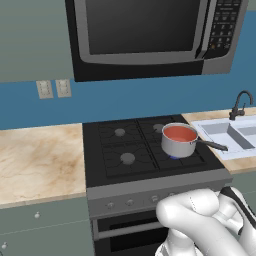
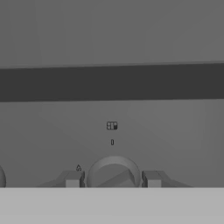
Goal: Wait until the marinara sauce is simmered to a deep red color and then turn off the stove.
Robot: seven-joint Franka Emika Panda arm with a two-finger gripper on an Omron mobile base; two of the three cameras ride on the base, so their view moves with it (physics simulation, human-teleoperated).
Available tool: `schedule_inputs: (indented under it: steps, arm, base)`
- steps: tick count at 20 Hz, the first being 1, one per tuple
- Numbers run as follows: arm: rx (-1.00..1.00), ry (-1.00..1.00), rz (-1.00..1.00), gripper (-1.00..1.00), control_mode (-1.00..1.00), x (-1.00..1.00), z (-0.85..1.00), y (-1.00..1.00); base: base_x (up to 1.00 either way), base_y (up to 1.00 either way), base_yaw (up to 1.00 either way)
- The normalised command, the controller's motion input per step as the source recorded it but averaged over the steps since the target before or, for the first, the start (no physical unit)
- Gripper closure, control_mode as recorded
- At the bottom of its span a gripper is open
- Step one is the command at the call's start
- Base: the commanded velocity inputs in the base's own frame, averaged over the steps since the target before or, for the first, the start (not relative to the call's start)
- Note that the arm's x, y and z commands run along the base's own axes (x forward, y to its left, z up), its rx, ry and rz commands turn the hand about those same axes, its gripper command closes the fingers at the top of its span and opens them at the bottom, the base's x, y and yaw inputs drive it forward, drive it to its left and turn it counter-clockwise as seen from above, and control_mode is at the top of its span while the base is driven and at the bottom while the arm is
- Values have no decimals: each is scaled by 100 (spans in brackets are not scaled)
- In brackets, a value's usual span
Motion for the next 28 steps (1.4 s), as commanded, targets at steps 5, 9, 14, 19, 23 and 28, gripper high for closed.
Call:
schedule_inputs:
  steps: [5, 9, 14, 19, 23, 28]
  arm:
    - [0, 0, 0, 100, -100, 0, 0, 0]
    - [0, 0, 0, 100, -100, 0, 0, 0]
    - [0, 0, 0, 100, -100, 0, 0, 0]
    - [0, 0, 0, 100, -100, 0, 0, 0]
    - [0, 0, 0, 100, -100, 0, 0, 0]
    - [0, 0, 0, 100, -100, 0, 0, 0]
  base:
    - [0, 0, 0]
    - [0, 0, 0]
    - [0, 0, 0]
    - [0, 0, 0]
    - [0, 0, 0]
    - [0, 0, 0]
